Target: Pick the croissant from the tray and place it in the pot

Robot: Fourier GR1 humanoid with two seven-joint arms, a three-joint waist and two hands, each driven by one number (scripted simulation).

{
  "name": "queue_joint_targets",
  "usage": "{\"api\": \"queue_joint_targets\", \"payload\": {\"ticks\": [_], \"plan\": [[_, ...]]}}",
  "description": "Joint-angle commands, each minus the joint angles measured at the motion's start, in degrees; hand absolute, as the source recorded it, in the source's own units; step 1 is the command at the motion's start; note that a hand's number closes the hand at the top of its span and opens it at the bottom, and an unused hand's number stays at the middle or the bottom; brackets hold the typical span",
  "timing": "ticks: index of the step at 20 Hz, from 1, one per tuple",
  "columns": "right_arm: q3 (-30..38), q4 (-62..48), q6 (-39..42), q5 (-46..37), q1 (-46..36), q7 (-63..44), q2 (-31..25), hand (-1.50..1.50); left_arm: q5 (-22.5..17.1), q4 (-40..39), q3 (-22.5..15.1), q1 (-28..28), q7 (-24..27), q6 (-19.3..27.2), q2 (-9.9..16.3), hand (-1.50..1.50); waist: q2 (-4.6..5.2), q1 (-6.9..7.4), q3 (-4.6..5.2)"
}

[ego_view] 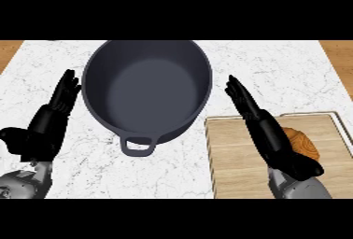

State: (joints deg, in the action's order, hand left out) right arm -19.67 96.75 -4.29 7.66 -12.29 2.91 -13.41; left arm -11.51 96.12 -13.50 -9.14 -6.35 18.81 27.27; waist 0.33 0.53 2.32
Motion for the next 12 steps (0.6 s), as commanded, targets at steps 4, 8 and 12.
{"api": "queue_joint_targets", "payload": {"ticks": [4,8,12], "plan": [[13.3,-4.1,0.3,0.4,8.8,-6.6,-15.1,1.5,1.3,-5.7,4.4,7.6,1.1,0.7,4.2,0.0,-0.21,-2.15,-2.21],[19.7,-7.8,-7.6,-19.3,8.8,-0.7,-30.7,-1.5,1.3,-7.1,4.7,10.2,-1.5,1.4,5.0,0.0,-0.94,-4.32,-1.84],[24.2,-7.4,-14.7,-20.7,19.2,18.4,-28.3,-1.5,0.2,-7.0,5.9,11.8,-1.5,0.7,5.1,0.0,-0.87,-3.73,-2.54]]}}
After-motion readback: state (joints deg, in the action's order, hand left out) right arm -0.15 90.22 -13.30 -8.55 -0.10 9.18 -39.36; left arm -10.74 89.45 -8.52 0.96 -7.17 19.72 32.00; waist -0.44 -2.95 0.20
